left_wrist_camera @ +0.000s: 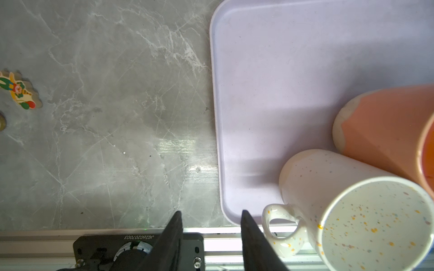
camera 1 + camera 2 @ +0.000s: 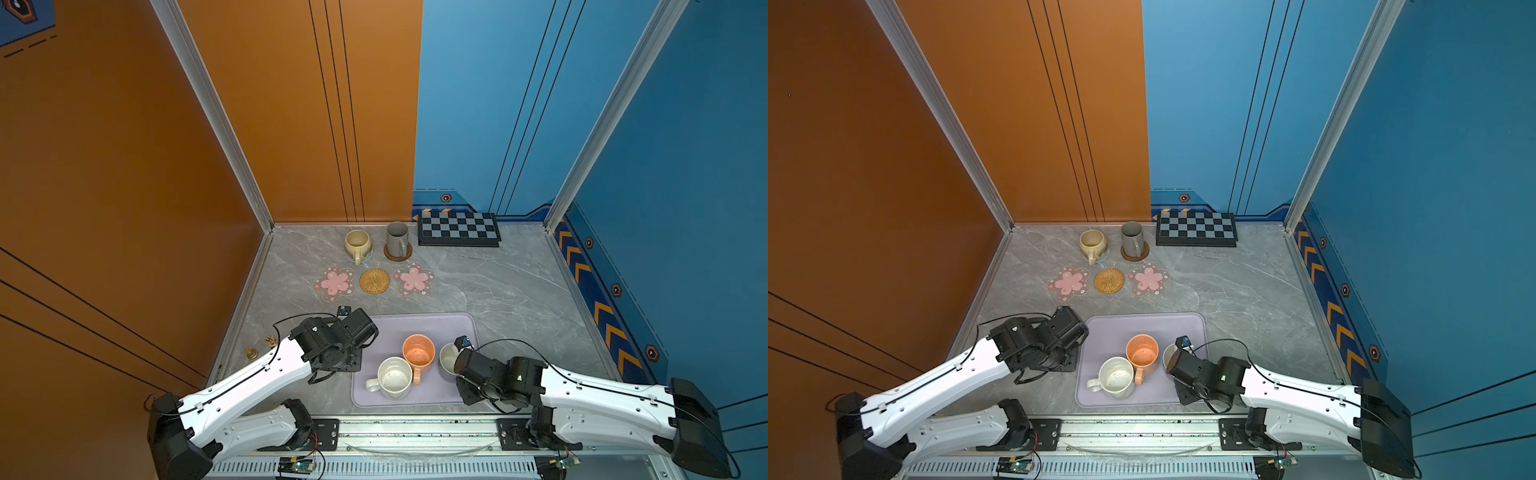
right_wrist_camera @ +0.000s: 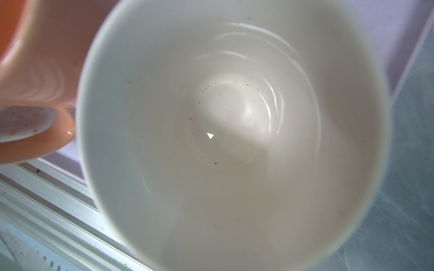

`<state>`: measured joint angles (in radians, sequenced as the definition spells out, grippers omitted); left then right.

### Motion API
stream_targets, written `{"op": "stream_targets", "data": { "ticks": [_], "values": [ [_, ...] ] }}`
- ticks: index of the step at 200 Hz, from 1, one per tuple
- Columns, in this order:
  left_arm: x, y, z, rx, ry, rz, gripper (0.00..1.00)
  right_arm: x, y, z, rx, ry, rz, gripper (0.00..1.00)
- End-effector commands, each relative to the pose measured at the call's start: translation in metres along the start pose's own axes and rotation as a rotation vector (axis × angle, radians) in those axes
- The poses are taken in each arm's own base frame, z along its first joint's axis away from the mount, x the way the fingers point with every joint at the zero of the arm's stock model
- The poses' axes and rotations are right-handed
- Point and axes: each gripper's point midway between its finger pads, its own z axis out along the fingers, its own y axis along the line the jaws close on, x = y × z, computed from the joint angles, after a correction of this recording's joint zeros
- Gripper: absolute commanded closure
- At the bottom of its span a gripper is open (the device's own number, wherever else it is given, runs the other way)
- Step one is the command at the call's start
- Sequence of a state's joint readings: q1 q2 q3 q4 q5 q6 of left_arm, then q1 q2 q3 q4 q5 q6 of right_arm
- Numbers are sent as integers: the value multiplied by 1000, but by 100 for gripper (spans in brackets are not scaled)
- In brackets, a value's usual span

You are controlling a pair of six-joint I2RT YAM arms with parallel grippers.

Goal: Place cups on coasters
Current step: Pick up the cup from the tray.

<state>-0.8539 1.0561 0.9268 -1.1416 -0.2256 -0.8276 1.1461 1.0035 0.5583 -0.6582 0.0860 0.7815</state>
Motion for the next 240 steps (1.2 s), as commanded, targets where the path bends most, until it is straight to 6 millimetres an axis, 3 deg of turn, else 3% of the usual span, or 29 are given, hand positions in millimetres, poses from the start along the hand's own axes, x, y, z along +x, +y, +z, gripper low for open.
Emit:
{"op": "stream_targets", "data": {
  "ticks": [1, 76, 117, 240],
  "values": [
    [-9, 5, -9, -5, -34, -9, 58, -21, -2, -14, 28, -97, -14, 100],
    [-20, 8, -12, -14, -45, -21, 58, -62, 0, -33, 62, -178, -94, 100],
    [-24, 9, -13, -16, -47, -34, 58, -100, -8, -40, 95, -213, -68, 100],
    [-48, 20, -14, -1, -80, -123, 58, -231, 4, -9, 25, -222, -62, 100]
  ]
}}
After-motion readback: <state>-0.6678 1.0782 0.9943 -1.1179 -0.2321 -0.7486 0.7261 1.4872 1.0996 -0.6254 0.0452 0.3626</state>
